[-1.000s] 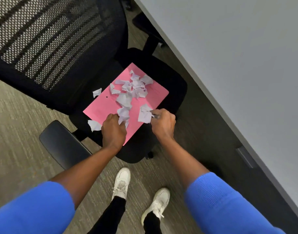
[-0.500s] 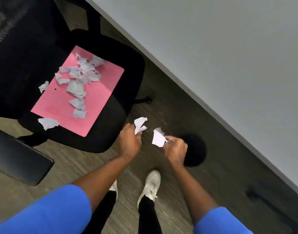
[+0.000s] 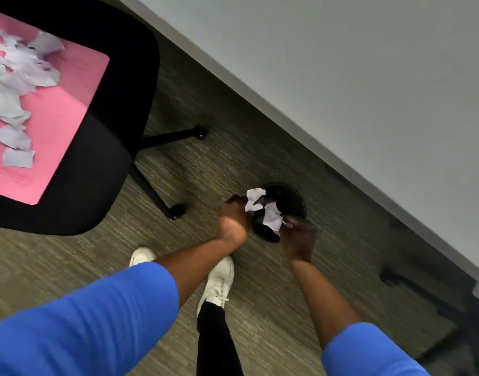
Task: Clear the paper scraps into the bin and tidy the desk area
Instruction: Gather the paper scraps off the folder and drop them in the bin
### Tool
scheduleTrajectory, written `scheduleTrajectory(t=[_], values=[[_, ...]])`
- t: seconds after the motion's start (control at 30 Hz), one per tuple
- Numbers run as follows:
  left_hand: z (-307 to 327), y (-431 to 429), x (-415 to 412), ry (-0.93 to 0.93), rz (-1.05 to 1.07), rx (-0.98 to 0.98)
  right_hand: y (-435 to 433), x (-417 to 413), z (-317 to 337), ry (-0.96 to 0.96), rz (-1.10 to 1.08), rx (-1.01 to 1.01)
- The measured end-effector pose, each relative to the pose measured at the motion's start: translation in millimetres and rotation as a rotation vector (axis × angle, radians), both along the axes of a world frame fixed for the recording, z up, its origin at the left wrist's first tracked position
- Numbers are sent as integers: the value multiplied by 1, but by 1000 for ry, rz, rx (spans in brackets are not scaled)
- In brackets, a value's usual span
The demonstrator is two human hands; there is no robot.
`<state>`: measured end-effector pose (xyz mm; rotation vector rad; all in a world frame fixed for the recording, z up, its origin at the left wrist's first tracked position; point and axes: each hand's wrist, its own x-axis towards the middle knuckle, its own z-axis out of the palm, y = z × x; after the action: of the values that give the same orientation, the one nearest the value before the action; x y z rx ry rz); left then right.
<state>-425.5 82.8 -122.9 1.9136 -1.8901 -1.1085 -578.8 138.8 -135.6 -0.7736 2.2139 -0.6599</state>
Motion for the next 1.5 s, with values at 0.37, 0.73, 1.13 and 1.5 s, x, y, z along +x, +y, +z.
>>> scheduleTrajectory(t=[0.37,0.73,1.13,1.5], values=[[-89,1,-63,94,-85,136,-4,-57,-86,68,110,134],[-114,-7,-61,86,-385,421,-12,-67,-90,84,217,236],[-19,-25,18,-170,-320,452,-36,22,-13,165,347,67],[95,-51,166,-94,167,219,-120,149,70,-23,584,52]])
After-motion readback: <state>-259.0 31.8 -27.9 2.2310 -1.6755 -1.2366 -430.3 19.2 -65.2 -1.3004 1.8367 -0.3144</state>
